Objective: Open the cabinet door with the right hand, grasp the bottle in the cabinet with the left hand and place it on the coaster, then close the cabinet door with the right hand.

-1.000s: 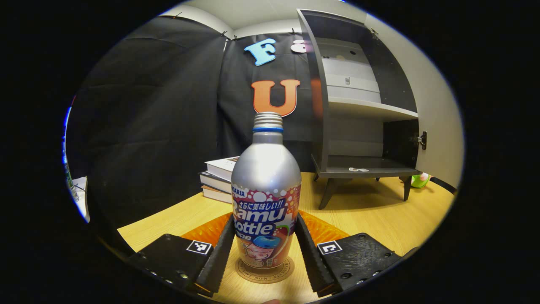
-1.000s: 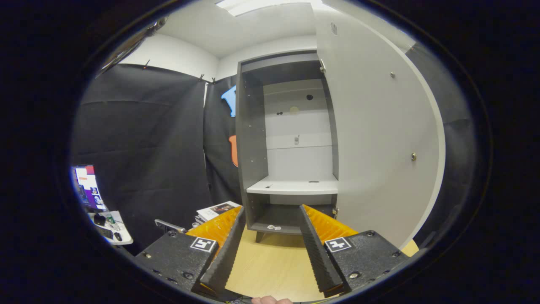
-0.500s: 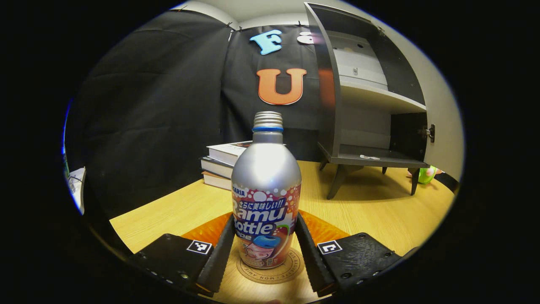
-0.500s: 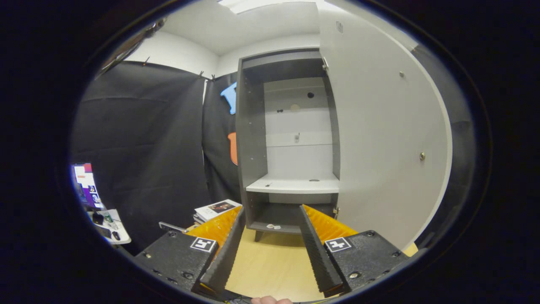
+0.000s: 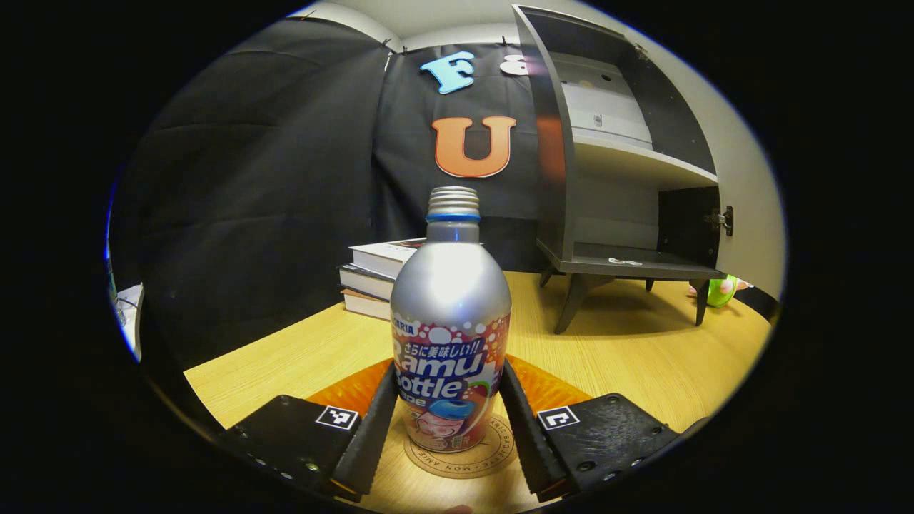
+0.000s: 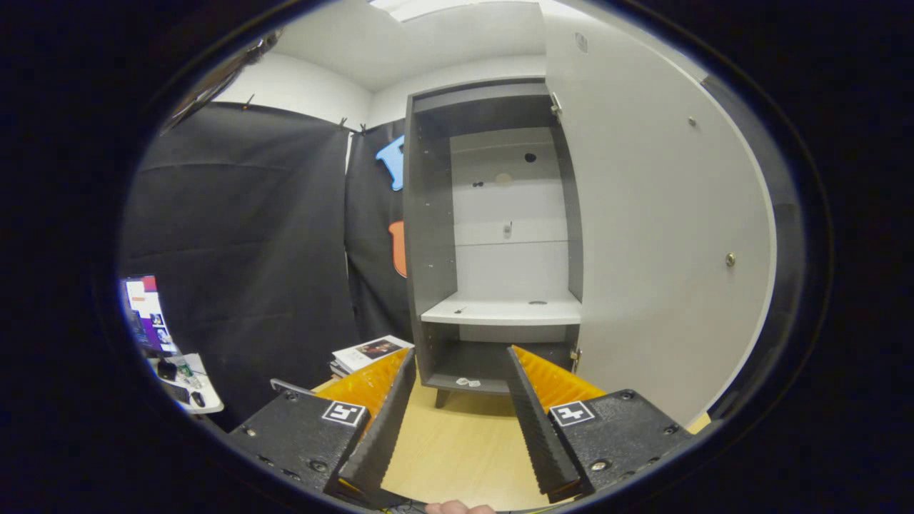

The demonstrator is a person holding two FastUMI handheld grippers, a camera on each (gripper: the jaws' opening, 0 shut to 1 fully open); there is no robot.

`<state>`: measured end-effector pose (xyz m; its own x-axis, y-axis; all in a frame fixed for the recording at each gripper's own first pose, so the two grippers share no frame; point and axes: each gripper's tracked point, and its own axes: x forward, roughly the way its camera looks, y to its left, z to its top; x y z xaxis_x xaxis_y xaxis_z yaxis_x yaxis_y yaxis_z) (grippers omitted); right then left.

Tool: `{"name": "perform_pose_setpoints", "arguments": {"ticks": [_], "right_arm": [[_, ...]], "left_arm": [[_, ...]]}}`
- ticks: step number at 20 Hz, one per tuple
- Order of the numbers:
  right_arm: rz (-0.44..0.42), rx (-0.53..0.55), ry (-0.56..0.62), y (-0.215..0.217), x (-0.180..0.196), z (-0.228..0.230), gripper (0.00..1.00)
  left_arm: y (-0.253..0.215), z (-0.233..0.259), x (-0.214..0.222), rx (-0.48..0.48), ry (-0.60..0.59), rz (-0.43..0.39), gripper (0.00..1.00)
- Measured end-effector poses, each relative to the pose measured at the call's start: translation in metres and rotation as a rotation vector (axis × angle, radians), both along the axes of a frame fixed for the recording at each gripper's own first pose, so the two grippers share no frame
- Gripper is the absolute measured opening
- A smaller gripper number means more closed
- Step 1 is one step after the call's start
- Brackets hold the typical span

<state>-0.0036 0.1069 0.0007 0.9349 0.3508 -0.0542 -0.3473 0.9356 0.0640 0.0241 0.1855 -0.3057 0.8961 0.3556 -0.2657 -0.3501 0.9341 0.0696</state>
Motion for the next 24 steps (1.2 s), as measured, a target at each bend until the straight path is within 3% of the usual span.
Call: {"name": "perform_pose_setpoints", "arguments": {"ticks": [1,4,5,6,12,17,20,24], "right_arm": [[0.0,-0.001,0.001,0.0,0.001,-0.001,0.8],[0.001,0.002,0.006,0.002,0.002,-0.002,0.8],[0.002,0.002,0.008,0.002,0.002,-0.002,0.8],[0.002,0.0,0.01,0.003,0.002,-0.003,0.8],[0.005,-0.002,0.006,0.004,0.003,-0.002,0.8],[0.005,0.012,-0.002,0.002,0.003,0.0,0.8],[0.004,0.021,-0.01,0.0,0.001,0.002,0.8],[-0.008,0.025,-0.034,-0.007,-0.005,0.01,0.8]], "left_arm": [[-0.002,0.001,-0.002,0.005,-0.002,-0.003,0.77],[-0.004,-0.001,-0.003,-0.004,0.003,-0.009,0.78],[-0.003,-0.002,-0.003,-0.009,0.01,-0.009,0.9],[-0.005,-0.004,-0.004,-0.018,0.018,-0.015,0.81],[-0.006,0.019,-0.008,0.0,-0.018,-0.027,0.94],[-0.011,0.048,-0.024,0.018,-0.047,-0.037,0.95],[-0.016,0.085,-0.041,0.043,-0.085,-0.03,0.94],[-0.048,0.179,-0.048,0.128,-0.196,-0.09,0.94]]}}
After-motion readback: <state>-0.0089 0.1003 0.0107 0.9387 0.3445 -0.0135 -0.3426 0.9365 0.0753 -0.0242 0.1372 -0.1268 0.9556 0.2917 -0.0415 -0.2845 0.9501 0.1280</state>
